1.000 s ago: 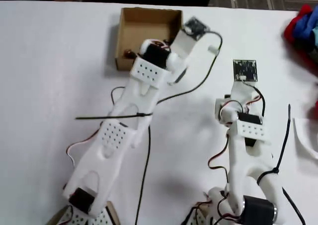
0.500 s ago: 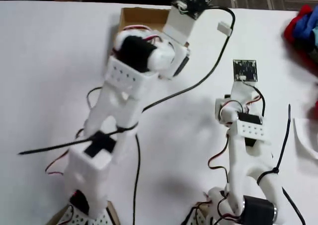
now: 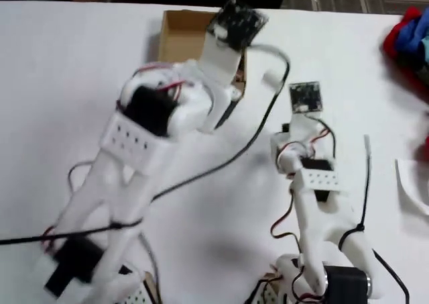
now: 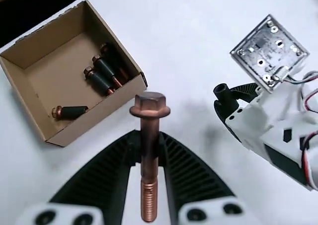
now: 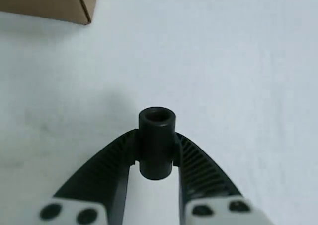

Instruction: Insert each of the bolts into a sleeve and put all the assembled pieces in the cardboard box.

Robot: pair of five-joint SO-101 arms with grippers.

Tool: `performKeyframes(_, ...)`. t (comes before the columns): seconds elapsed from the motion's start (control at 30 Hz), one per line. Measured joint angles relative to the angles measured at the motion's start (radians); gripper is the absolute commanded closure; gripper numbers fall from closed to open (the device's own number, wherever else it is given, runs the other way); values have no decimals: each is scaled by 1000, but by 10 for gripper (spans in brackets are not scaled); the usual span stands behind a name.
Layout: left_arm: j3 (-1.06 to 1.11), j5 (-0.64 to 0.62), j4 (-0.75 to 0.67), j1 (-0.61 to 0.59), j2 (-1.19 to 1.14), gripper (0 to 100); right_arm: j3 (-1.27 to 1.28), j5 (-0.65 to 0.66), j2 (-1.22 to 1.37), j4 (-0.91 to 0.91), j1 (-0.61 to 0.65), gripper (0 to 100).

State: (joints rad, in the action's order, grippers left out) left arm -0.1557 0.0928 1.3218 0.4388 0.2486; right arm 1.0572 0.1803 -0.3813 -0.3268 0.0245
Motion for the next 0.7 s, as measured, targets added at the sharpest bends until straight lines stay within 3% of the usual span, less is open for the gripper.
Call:
performKeyframes(0.2, 523, 51, -391, -60, 238, 976, 31, 0, 0, 77, 28, 978)
performKeyframes(0.43, 549, 48, -465, -104, 265, 976, 38, -9, 0, 78, 89, 978)
performKeyframes(0.57, 551, -29, -470, -129, 265, 976, 81, -101, -9, 100, 103, 978)
performKeyframes(0.7, 572, -117, -493, -143, 265, 976, 157, -184, -12, 281, 101, 978)
